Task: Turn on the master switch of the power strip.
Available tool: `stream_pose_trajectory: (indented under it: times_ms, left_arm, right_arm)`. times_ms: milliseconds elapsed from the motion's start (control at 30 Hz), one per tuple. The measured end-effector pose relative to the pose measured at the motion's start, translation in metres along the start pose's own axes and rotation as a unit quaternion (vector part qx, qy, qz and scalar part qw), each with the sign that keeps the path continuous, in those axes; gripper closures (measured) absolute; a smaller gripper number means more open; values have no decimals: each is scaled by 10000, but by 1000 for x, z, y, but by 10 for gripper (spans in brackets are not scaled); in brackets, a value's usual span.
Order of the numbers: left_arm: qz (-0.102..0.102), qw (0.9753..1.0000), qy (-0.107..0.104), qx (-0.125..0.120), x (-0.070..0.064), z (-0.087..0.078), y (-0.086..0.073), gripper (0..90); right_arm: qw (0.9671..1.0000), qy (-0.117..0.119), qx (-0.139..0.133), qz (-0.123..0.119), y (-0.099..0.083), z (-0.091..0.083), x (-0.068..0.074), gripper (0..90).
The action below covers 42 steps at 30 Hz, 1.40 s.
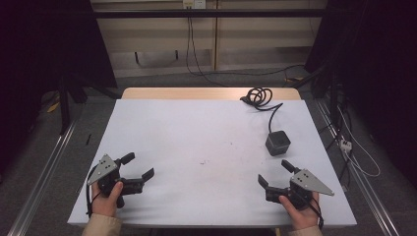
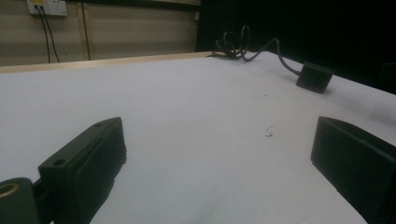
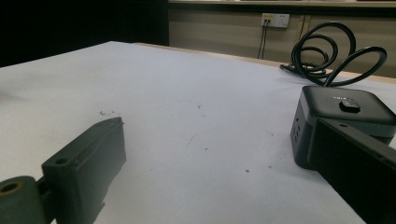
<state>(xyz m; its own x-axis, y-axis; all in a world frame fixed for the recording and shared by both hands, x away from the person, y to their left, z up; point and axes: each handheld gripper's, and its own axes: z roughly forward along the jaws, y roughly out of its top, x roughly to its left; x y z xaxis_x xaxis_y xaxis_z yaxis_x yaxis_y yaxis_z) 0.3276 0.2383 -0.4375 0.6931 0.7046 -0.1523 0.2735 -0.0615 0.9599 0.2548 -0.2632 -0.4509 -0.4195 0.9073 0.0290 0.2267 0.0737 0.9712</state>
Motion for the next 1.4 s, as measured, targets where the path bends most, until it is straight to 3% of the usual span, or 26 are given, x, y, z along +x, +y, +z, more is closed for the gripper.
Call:
stream_pose_trajectory:
  times_ms: [633, 900, 1400]
  left_arm:
    - [103, 9999, 35, -41, 2, -2, 0, 29]
    - [146, 9999, 32, 7, 2, -3, -1, 29]
    - [167, 9998, 47, 39, 3, -3, -1, 29]
  right_arm:
    - [9999, -134, 69, 49, 6, 7, -6, 63]
    - [9998, -156, 86, -58, 12, 13, -8, 75]
    - [9995, -284, 125, 43, 17, 17, -18, 93]
